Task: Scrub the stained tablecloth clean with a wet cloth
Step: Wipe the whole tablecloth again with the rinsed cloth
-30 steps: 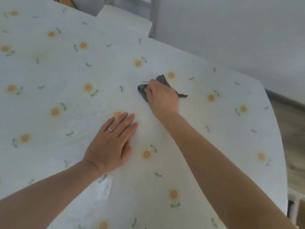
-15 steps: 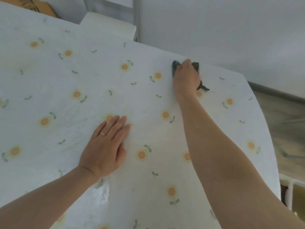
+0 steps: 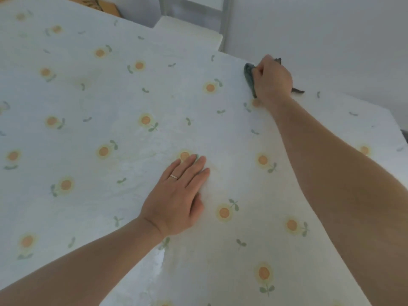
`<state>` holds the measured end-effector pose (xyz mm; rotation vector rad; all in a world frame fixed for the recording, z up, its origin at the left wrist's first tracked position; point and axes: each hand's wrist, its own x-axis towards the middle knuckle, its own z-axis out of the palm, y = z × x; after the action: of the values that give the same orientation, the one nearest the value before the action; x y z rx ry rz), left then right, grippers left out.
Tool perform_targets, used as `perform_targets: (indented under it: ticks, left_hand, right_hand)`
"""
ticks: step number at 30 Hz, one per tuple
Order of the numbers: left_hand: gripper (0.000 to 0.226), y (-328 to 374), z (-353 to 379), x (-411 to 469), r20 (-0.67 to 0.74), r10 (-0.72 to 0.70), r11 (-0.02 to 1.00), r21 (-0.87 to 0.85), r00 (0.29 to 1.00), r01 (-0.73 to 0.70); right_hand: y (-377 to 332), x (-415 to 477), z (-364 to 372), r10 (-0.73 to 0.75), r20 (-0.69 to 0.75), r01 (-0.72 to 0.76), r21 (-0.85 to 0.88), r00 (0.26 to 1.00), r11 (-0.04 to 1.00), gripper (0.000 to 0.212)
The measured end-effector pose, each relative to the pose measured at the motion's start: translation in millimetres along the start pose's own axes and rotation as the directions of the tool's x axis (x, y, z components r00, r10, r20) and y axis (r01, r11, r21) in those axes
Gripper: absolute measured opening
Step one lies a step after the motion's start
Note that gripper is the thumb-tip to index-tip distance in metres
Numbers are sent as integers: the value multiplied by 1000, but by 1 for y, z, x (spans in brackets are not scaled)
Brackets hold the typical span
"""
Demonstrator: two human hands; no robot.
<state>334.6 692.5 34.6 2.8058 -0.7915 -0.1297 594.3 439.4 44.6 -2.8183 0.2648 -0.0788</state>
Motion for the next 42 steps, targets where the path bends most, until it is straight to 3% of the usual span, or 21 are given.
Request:
perform_targets:
  ticks: [2,5,9,11,14,17,21,24,27,31,33,35,39,42]
  left_hand:
    - [56,-4,1,0,-19,7,1000,-13,1000,-7]
    - [55,-4,2,-1,-40,6,1000,-30,999,-7]
    - [54,-2,2,-2,-50,3,999,-40,999,-5]
    - [54,-2,1,-2,-47,0,999,-44,999,-3]
    - [53,-2,1,-2,-53,0,998,-56,999,-3]
    - [51,-3,3,-3,-69,6,997,-73,998,-11]
    - [51,-2,2,-2,-97,6,997,-72,995,-13]
    - [51,-5,2,-1,-96,9,997,-73,995,-16]
    - [52,-5,2,-2,-77,1,998,-65,997,-6]
    - [53,-5,3,-2,-63,9,998,-54,998,-13]
    - [54,-5,4,-2,-62,13,998,-57,998,-17]
    - [54,-5,4,-1,-60,13,998,-66,998,-17]
    - [56,-1,5,2,-46,12,998,-68,999,-15]
    - [55,-7,6,1,-52,0,997,-72,999,-4]
  right_hand:
    - [-27,19,13,-11,3,10,10,1000,1000,25]
    - [-72,-8,25,-213,92,208,57,973,976,20]
    - [-81,-108,20,-569,206,536,196,796,821,16]
    - [-59,-138,13,-624,201,579,244,755,778,14]
    - [-40,-106,9,-484,201,468,126,851,875,19]
    - [-53,-31,17,-256,70,255,29,964,966,25]
    - [-96,36,40,-132,-20,132,3,991,991,25]
    - [-123,29,44,-217,30,217,-6,976,976,21]
    - [-123,-29,41,-396,143,392,54,907,918,20]
    - [-69,-139,20,-640,186,603,219,746,767,14]
    - [-49,-148,13,-700,219,661,231,680,714,15]
    - [-48,-116,11,-656,274,633,178,703,753,18]
    - [-36,5,9,-254,86,258,-35,963,966,27]
    - [-45,33,19,-42,-26,41,-27,999,999,29]
